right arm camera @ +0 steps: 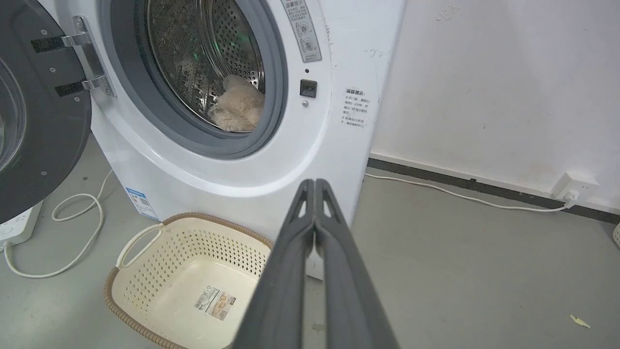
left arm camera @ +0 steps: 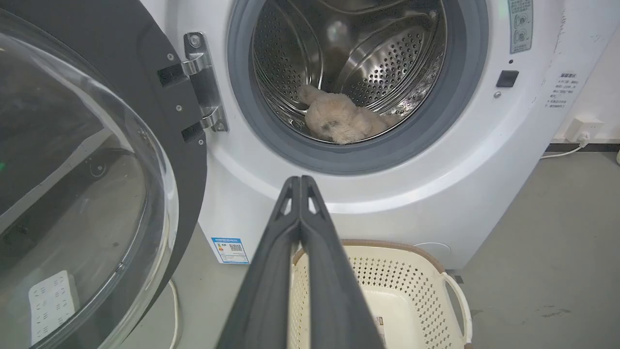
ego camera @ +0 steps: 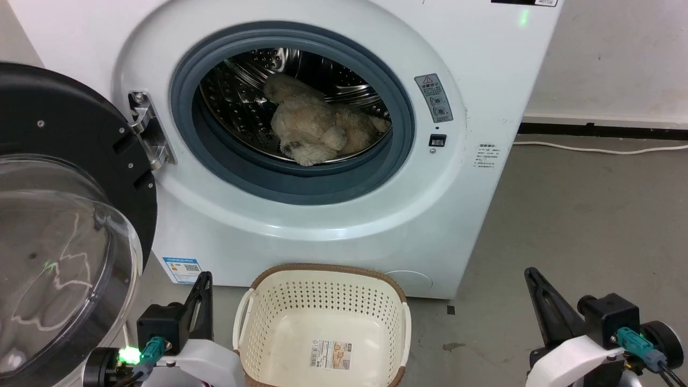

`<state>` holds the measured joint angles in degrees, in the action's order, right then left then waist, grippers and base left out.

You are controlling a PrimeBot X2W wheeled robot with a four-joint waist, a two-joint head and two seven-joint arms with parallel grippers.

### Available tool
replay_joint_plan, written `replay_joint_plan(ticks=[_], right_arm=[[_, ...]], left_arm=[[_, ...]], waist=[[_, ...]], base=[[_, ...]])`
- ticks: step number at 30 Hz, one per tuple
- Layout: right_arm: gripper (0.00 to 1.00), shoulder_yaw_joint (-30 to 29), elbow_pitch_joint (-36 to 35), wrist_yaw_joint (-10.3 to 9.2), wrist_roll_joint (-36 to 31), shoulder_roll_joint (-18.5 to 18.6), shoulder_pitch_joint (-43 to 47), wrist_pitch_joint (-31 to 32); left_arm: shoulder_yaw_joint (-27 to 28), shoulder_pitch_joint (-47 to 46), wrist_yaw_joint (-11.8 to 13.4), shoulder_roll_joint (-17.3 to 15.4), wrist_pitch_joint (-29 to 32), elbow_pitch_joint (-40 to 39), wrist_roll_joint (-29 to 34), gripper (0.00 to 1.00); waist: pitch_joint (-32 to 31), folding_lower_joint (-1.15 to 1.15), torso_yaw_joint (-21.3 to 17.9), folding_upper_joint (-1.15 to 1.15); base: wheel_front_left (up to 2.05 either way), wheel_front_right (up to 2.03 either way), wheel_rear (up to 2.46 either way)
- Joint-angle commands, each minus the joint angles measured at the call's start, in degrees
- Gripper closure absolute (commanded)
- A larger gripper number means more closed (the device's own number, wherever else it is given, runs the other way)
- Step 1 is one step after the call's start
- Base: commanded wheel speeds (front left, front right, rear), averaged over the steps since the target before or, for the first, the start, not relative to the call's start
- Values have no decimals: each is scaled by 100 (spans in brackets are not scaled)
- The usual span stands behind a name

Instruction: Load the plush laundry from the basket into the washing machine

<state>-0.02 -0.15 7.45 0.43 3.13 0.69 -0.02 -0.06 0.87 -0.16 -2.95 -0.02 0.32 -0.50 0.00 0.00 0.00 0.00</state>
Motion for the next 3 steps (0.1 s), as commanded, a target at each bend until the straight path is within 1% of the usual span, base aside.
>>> replay_joint_plan(ticks=[1,3], right_arm=[[100,2,15,3,-43,-25,-69,2],[100,2,15,3,-43,-25,-69,2]], left_arm=[[6,-87,16,7,2,-32,50,100],[6,-87,16,7,2,-32,50,100]], waist=[[0,0,0,0],[0,0,0,0]], base=[[0,0,0],[0,0,0]])
